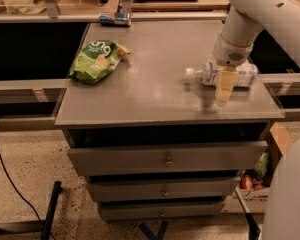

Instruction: Place blue plastic bottle upright

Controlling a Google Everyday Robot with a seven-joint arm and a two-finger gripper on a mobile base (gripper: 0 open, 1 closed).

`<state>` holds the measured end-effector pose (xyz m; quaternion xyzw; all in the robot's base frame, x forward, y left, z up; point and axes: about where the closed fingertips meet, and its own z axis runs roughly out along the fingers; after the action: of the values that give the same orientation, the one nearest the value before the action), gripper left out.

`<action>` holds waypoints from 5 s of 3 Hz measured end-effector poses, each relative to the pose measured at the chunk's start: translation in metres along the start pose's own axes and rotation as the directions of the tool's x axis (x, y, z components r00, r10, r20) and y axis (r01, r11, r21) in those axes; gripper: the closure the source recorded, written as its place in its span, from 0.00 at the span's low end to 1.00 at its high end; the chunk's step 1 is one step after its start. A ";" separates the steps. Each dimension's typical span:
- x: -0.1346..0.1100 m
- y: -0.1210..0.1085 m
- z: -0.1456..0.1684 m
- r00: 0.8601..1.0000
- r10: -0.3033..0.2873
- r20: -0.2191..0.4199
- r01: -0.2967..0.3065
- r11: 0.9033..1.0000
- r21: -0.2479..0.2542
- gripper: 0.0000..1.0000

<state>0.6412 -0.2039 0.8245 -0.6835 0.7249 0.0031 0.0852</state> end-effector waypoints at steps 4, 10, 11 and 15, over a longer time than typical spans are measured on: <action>0.000 0.012 0.000 1.000 0.010 0.017 -0.009 0.998 -0.059 0.85; -0.053 0.030 -0.161 0.672 -0.050 0.739 -0.006 0.997 0.073 1.00; -0.054 0.026 -0.160 0.651 -0.049 0.757 -0.016 0.997 0.078 1.00; -0.041 0.011 -0.143 -0.021 -0.086 0.996 -0.098 0.992 0.083 1.00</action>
Offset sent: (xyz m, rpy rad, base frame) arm -0.0102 -0.0058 0.0013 0.0222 0.0474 -0.0154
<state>0.6152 -0.1799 0.9690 -0.4654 0.4472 0.4444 0.6212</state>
